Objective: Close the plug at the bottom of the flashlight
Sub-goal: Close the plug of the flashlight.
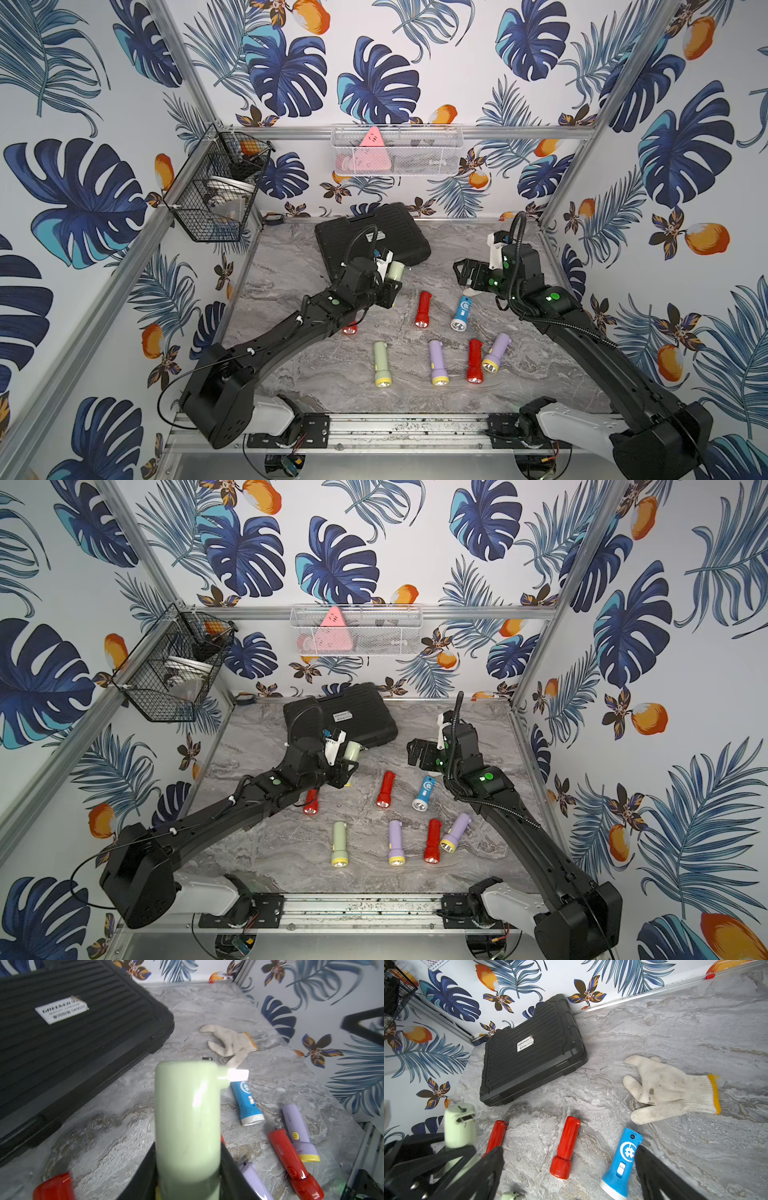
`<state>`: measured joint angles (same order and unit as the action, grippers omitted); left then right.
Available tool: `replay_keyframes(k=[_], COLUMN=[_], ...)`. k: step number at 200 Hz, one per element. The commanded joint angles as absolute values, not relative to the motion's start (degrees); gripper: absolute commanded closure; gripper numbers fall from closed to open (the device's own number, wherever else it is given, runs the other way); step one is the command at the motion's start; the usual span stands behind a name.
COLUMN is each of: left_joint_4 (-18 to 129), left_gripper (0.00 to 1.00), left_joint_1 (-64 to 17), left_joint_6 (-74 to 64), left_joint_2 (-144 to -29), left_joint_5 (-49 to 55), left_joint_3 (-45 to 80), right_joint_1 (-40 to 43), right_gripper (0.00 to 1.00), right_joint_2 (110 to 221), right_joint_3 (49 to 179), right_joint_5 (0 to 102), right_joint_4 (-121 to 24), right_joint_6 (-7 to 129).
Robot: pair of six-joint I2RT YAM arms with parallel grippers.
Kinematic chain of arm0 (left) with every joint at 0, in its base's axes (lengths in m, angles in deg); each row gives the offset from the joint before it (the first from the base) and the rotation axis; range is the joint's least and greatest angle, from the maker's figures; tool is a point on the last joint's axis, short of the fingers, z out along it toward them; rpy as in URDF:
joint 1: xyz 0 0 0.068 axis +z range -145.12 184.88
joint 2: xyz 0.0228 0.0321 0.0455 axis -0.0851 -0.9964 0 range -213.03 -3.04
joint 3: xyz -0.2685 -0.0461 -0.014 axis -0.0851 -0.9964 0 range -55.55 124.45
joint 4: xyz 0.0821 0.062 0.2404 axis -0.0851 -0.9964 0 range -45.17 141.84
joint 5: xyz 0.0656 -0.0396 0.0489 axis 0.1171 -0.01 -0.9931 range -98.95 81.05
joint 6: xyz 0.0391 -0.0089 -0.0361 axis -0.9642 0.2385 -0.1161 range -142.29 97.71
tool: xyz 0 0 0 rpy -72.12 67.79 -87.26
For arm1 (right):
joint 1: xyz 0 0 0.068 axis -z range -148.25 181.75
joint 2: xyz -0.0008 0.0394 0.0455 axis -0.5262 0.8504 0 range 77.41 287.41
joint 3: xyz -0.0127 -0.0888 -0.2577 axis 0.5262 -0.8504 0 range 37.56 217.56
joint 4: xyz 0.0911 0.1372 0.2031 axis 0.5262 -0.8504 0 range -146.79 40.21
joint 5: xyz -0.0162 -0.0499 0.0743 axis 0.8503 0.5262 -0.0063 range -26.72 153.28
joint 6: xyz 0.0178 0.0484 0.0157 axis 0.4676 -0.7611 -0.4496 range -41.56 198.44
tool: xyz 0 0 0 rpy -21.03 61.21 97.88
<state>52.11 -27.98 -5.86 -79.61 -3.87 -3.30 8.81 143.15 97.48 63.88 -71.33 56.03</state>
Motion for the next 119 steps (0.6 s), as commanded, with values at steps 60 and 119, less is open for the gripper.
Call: replay_keyframes(k=[60,119], left_joint_4=[60.1,93.6], left_gripper=[1.0,1.0], left_joint_1=[-27.9,-27.8], left_joint_6=[-10.2,-10.1], left_joint_2=[-70.5,-64.7], left_joint_5=[5.0,23.4], left_joint_3=[-8.6,-26.0], right_joint_1=[8.9,9.0], right_gripper=[0.0,0.0], right_joint_2=[140.3,139.4], right_joint_3=[92.2,94.0], right_joint_5=[49.3,27.7], right_joint_4=[-54.0,-55.5], right_joint_6=[61.3,64.5])
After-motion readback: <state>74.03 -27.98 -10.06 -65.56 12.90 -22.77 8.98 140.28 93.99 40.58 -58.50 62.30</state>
